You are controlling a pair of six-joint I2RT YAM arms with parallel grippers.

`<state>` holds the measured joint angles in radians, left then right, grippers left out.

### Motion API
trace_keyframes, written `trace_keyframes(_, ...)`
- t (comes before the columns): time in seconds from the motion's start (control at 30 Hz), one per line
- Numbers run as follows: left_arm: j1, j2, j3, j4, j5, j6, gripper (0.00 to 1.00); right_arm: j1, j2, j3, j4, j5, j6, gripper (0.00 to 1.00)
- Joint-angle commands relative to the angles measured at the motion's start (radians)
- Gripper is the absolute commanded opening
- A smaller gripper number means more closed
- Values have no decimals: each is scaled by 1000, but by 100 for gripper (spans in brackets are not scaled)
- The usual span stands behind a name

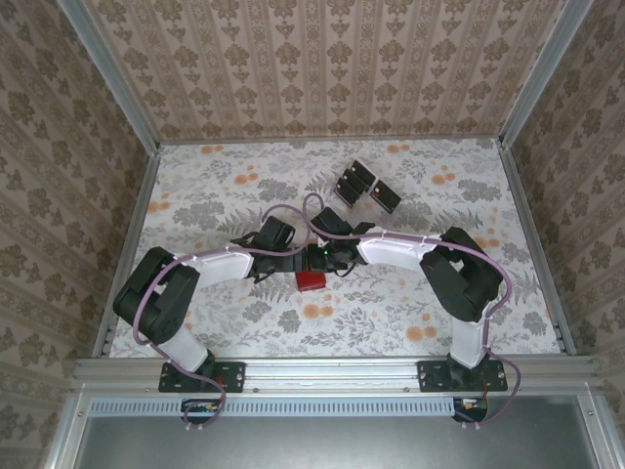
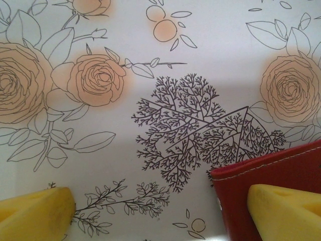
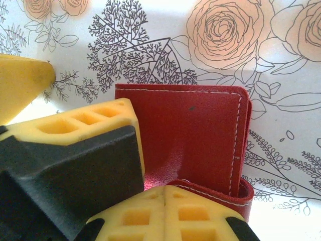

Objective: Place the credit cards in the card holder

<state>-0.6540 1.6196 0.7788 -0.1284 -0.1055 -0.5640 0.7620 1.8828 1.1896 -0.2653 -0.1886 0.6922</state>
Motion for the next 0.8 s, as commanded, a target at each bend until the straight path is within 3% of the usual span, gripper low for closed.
trace_keyframes(0.0,2,49,-43,0,46,-6,100,4,30,-22,23,-13,22,0)
trace_keyframes(0.77,2,49,-47,1,47,-10,100,9,1,-56,94,-49,66,0)
